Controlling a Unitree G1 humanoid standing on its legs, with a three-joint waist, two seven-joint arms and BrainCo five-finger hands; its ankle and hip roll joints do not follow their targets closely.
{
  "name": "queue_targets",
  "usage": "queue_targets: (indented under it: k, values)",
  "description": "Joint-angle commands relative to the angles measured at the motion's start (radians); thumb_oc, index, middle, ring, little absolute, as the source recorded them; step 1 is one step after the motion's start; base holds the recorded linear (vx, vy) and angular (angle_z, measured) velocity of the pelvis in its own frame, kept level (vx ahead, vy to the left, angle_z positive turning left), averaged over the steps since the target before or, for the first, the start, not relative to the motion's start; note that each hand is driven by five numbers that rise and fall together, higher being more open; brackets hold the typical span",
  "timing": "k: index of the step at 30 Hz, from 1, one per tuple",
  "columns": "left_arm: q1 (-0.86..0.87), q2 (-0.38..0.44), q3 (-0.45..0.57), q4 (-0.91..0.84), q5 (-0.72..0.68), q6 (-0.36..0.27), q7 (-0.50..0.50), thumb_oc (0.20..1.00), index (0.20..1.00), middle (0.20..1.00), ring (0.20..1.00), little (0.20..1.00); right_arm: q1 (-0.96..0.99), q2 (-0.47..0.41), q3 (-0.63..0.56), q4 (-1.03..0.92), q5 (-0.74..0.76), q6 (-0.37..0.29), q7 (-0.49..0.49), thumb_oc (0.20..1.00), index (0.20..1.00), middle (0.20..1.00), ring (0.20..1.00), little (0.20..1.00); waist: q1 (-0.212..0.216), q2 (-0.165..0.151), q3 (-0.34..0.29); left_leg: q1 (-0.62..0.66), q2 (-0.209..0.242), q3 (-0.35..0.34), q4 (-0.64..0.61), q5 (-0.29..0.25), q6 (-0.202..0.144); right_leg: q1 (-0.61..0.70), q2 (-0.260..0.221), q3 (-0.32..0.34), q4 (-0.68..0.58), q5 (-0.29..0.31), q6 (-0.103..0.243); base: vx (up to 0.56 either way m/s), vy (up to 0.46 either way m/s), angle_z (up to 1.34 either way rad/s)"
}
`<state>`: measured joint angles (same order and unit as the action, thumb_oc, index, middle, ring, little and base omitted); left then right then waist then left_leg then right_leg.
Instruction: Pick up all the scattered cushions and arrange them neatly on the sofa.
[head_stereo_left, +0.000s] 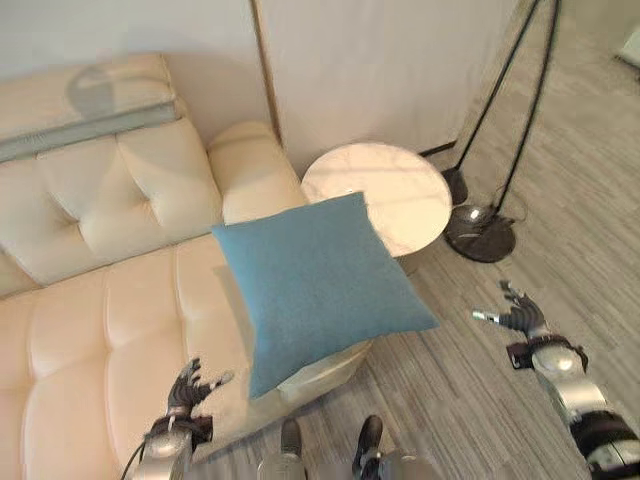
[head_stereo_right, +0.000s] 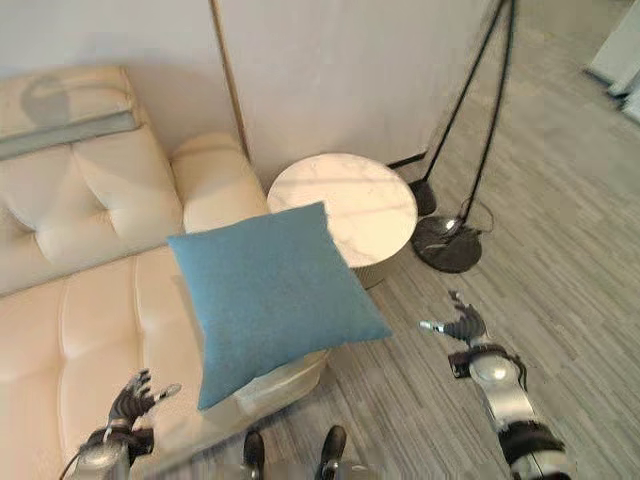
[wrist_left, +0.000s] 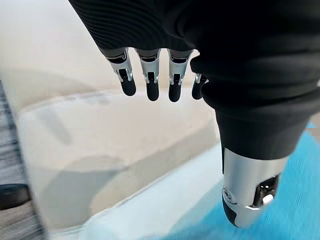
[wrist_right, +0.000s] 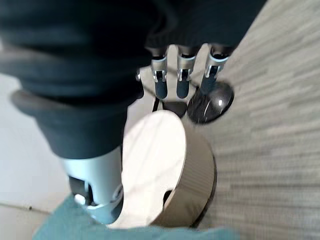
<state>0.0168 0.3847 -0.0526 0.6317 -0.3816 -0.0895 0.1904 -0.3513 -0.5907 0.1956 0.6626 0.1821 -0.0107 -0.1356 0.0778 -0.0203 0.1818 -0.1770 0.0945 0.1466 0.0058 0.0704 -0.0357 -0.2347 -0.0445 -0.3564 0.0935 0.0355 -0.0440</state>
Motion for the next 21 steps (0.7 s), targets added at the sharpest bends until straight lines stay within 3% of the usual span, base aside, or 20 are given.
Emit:
queue_targets:
  k: [1, 7, 9, 10, 11, 12, 13, 14, 15, 16, 21]
  values:
    - [-0.065, 0.021, -0.012, -0.073, -0.085, -0.084, 0.048, 1.0, 1.0, 1.0, 1.0, 1.0, -0.085, -0.015, 0.049, 0.016, 0.039, -0.016, -0.046, 1.0, 1.0, 1.0, 1.0, 1.0, 0.018, -0.034, 0.037, 0.033, 0.016, -0.006, -0.034, -0.006, -0.065, 0.086, -0.047, 0.061, -0.027, -0.099, 0.112, -0.09, -0.03, 0.2]
    - [-0.284, -0.037, -0.142, -0.061, -0.164, -0.121, 0.108, 1.0, 1.0, 1.0, 1.0, 1.0, -0.389, 0.073, 0.185, 0.206, 0.088, -0.003, -0.088, 1.0, 1.0, 1.0, 1.0, 1.0, 0.039, -0.001, 0.078, -0.036, 0.008, -0.048, -0.088, 0.033, -0.08, -0.001, -0.043, 0.063, -0.005, -0.106, 0.118, -0.07, -0.008, 0.12]
    - [-0.399, -0.068, -0.204, -0.017, -0.168, -0.125, 0.136, 1.0, 1.0, 1.0, 1.0, 1.0, -0.456, 0.133, 0.231, 0.237, 0.107, -0.004, -0.097, 1.0, 1.0, 1.0, 1.0, 1.0, 0.039, 0.009, 0.091, -0.05, 0.008, -0.056, -0.092, 0.046, -0.085, -0.01, -0.043, 0.054, -0.003, -0.104, 0.12, -0.07, -0.01, 0.07]
    - [-0.516, -0.117, -0.264, 0.039, -0.186, -0.128, 0.159, 1.0, 1.0, 1.0, 1.0, 1.0, -0.488, 0.208, 0.27, 0.242, 0.146, -0.01, -0.099, 1.0, 1.0, 1.0, 1.0, 1.0, 0.035, 0.019, 0.112, -0.063, 0.006, -0.066, -0.093, 0.057, -0.091, -0.017, -0.045, 0.045, 0.002, -0.102, 0.121, -0.07, -0.007, 0.07]
    - [-0.519, -0.117, -0.264, 0.041, -0.187, -0.129, 0.158, 1.0, 1.0, 1.0, 1.0, 1.0, -0.49, 0.207, 0.27, 0.242, 0.146, -0.01, -0.099, 1.0, 1.0, 1.0, 1.0, 1.0, 0.035, 0.019, 0.114, -0.063, 0.006, -0.067, -0.093, 0.057, -0.091, -0.016, -0.046, 0.044, 0.002, -0.102, 0.121, -0.08, 0.009, 0.14]
    - [-0.564, -0.153, -0.286, 0.046, -0.2, -0.136, 0.174, 1.0, 1.0, 1.0, 1.0, 1.0, -0.474, 0.26, 0.296, 0.206, 0.171, -0.02, -0.102, 1.0, 1.0, 1.0, 1.0, 1.0, 0.028, 0.024, 0.123, -0.066, 0.003, -0.073, -0.093, 0.059, -0.094, -0.014, -0.048, 0.04, 0.002, -0.102, 0.121, -0.02, 0.012, 0.16]
    - [-0.564, -0.154, -0.286, 0.046, -0.2, -0.136, 0.174, 1.0, 1.0, 1.0, 1.0, 1.0, -0.474, 0.259, 0.296, 0.205, 0.171, -0.02, -0.102, 0.583, 0.583, 0.583, 0.583, 0.583, 0.028, 0.025, 0.123, -0.065, 0.003, -0.074, -0.093, 0.059, -0.094, -0.014, -0.048, 0.04, 0.002, -0.102, 0.121, -0.12, 0.063, 0.2]
    - [-0.583, -0.185, -0.294, 0.026, -0.236, -0.152, 0.187, 0.545, 0.545, 0.545, 0.545, 0.545, -0.416, 0.305, 0.304, 0.145, 0.198, -0.037, -0.095, 0.2, 0.2, 0.2, 0.2, 0.2, 0.02, 0.029, 0.13, -0.076, -0.001, -0.072, -0.093, 0.083, -0.087, -0.019, -0.052, 0.027, -0.003, -0.075, 0.116, -0.02, 0.028, 0.13]
    - [-0.581, -0.185, -0.293, 0.026, -0.236, -0.152, 0.187, 0.2, 0.2, 0.2, 0.2, 0.2, -0.414, 0.306, 0.305, 0.144, 0.198, -0.036, -0.095, 0.2, 0.2, 0.2, 0.2, 0.2, 0.019, 0.027, 0.126, -0.064, 0.0, -0.076, -0.093, 0.061, -0.095, -0.009, -0.051, 0.037, -0.002, -0.098, 0.123, -0.11, 0.098, 0.12]
    - [-0.552, -0.199, -0.286, -0.022, -0.248, -0.157, 0.19, 0.2, 0.2, 0.2, 0.2, 0.2, -0.346, 0.334, 0.312, 0.058, 0.206, -0.055, -0.088, 0.2, 0.2, 0.2, 0.2, 0.2, 0.01, 0.027, 0.129, -0.07, -0.001, -0.07, -0.093, 0.076, -0.085, -0.012, -0.053, 0.032, -0.007, -0.073, 0.117, -0.02, 0.048, 0.06]
    - [-0.474, -0.18, -0.269, -0.131, -0.217, -0.151, 0.173, 0.2, 0.2, 0.2, 0.2, 0.2, -0.176, 0.344, 0.314, -0.112, 0.204, -0.089, -0.037, 0.2, 0.2, 0.2, 0.2, 0.2, -0.012, 0.016, 0.11, -0.04, 0.0, -0.052, -0.093, 0.059, -0.076, 0.012, -0.055, 0.044, -0.023, -0.062, 0.121, -0.01, 0.081, 0.0]
